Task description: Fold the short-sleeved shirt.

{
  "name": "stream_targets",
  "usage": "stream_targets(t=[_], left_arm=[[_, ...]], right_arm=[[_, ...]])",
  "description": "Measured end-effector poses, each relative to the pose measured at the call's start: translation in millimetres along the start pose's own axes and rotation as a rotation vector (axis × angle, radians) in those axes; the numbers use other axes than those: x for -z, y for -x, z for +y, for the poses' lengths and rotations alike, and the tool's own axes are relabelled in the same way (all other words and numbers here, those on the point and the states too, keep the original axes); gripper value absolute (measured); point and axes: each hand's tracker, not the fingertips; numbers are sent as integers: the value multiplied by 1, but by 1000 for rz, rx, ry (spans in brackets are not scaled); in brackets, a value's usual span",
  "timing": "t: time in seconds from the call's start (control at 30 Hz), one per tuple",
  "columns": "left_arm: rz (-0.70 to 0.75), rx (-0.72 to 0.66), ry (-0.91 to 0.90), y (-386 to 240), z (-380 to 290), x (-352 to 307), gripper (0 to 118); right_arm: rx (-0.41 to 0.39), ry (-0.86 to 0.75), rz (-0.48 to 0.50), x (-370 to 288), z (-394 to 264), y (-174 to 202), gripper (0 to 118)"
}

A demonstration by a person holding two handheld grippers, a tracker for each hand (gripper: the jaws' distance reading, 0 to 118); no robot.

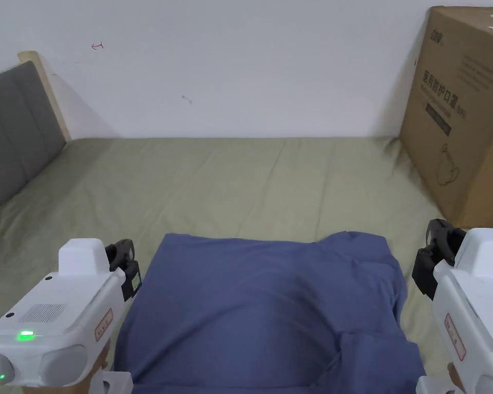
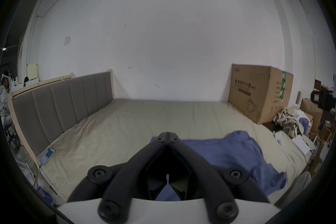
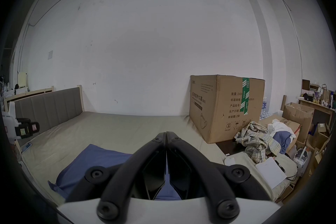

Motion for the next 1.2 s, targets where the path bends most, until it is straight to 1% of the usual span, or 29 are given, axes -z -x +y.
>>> stream_targets(t=[0.1,0.17,0.23,0.3,0.33,0.37,0.43,0.47,0.5,0.57,0.63,0.73,0.77,0.8,0.83,0.87,0.9,0.93,0.97,1.03,1.07,1.1,1.13,1.17,1.2], left_arm=[[-22,-10,110,16,-19,2,0],[2,13,187,30,-38,3,0],[-3,12,275,45,-58,7,0],[-1,-17,350,60,-81,7,10],[10,-25,406,66,-88,13,22],[13,-52,441,73,-99,16,40],[41,-86,529,83,-118,20,86],[63,-106,548,82,-123,22,99],[82,-119,582,84,-131,25,104],[66,-115,631,90,-144,30,103],[100,-121,644,96,-160,40,101],[108,-82,698,89,-167,47,86],[98,-80,699,86,-170,49,86],[73,-80,721,86,-174,52,74],[28,-92,725,87,-176,52,48],[-25,-144,716,90,-179,57,27],[-49,-183,707,88,-177,58,11],[25,-146,695,84,-173,56,7],[32,-108,679,80,-170,54,5],[20,-72,667,81,-168,52,4],[24,-60,668,80,-166,51,3],[24,-64,668,81,-164,50,3],[23,-65,664,79,-163,49,3],[22,-73,651,80,-161,47,3],[20,-82,645,81,-159,46,3]], right_arm=[[-5,13,-1,0,-3,-1,0],[-6,25,-1,2,-7,-5,0],[-4,37,-4,3,-10,-6,0],[-5,51,-4,5,-14,-8,0],[-5,56,-5,6,-16,-9,0],[-6,62,-6,7,-18,-9,0],[-11,77,-7,9,-22,-9,0],[-11,86,-5,10,-25,-9,0],[-10,96,-2,11,-27,-10,0],[-9,114,-2,13,-33,-10,0],[-6,133,-3,14,-38,-10,0],[-5,160,-6,15,-46,-11,0],[-7,169,-10,15,-48,-12,0],[-7,180,-14,15,-52,-12,0],[-5,189,-17,15,-54,-13,0],[-1,201,-20,15,-57,-16,0],[3,217,-25,15,-60,-18,0],[9,228,-32,12,-64,-19,0],[17,245,-38,11,-70,-22,0],[46,331,-45,14,-85,-30,2],[69,382,-56,16,-97,-33,10],[66,453,-62,20,-111,-36,29],[75,510,-49,24,-125,-39,59],[72,575,-57,29,-141,-42,79],[72,643,-50,33,-158,-42,92]])
